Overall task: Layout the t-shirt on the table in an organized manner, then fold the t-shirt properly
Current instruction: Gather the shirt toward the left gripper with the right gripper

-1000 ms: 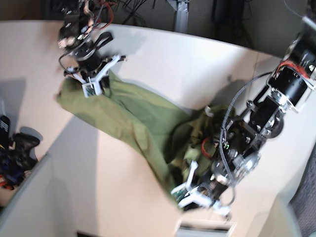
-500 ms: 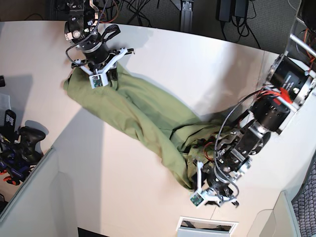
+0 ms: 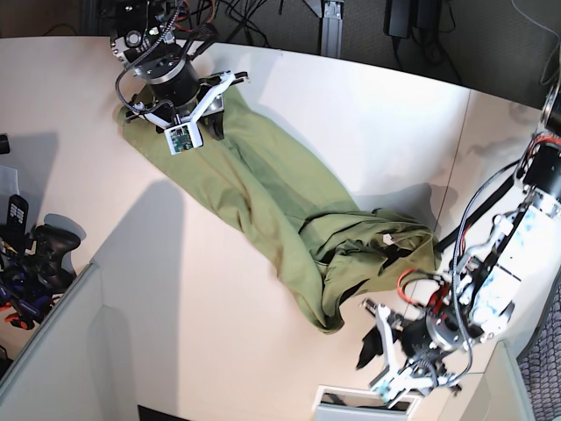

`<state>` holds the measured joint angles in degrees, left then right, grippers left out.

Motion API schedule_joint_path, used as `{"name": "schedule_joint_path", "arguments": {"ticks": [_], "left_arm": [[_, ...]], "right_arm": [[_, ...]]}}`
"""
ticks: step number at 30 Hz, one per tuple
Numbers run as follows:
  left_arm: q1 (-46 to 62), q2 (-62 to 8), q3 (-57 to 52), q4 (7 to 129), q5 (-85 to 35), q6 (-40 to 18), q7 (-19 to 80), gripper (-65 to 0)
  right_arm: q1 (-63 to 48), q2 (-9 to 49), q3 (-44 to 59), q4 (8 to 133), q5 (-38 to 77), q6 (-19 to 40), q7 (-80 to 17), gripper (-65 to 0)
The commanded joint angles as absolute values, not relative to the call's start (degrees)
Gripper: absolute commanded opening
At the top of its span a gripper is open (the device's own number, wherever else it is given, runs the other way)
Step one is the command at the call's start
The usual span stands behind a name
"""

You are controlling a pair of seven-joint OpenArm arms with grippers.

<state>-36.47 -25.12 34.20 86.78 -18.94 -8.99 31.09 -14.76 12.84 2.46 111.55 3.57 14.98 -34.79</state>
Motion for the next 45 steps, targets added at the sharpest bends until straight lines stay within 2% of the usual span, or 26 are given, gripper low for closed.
{"name": "schedule_joint_path", "arguments": {"ticks": [1, 6, 11, 15, 20, 25, 33, 38, 45], "left_arm": [[-36.7, -25.9, 33.7, 88.7, -18.9, -8.9, 30.0, -32.4], [-27.4, -26.2, 33.7, 93.2, -18.4, -10.4, 30.0, -32.4], [-20.2, -25.2, 33.7, 94.7, -14.9, -10.3, 29.2, -32.4], [-18.9, -24.4, 33.7, 90.8, -11.0, -9.4, 28.4, -32.4], [-18.9, -24.6, 33.7, 83.8, -4.8, -5.2, 25.4, -32.4], [-20.1, -23.6, 33.7, 76.8, -3.8, -5.3, 18.8, -32.4], [-27.9, -12.0, 33.7, 63.6, -3.8, -5.9, 18.2, -32.4], [-32.1, -5.6, 33.8, 54.5, -3.8, -10.1, 15.4, -32.4], [-37.4, 4.3, 35.5, 45.6, -3.8, -10.2, 13.6, -32.4]], "right_arm": [[-14.7, 13.1, 2.7, 113.4, 4.8, 15.0, -33.9, -45.9], [-11.0, 10.9, 2.7, 114.2, 4.6, 14.7, -33.8, -45.9], [-8.0, 8.4, 3.1, 111.3, 1.1, 11.9, -33.2, -45.9], [-5.8, 8.7, 4.0, 107.1, 0.0, 11.8, -33.2, -45.9], [-5.2, 8.7, 6.4, 102.4, -0.1, 11.8, -31.5, -45.9], [-5.2, 8.7, 7.5, 98.3, 0.0, 11.8, -31.2, -45.9], [-9.0, 8.0, 5.7, 96.8, 4.8, 12.0, -33.7, -45.9], [-10.9, 3.7, 1.8, 96.9, 5.0, 12.0, -34.2, -45.9], [-11.0, -2.5, -6.4, 96.9, 2.7, 12.0, -33.3, -45.9]]}}
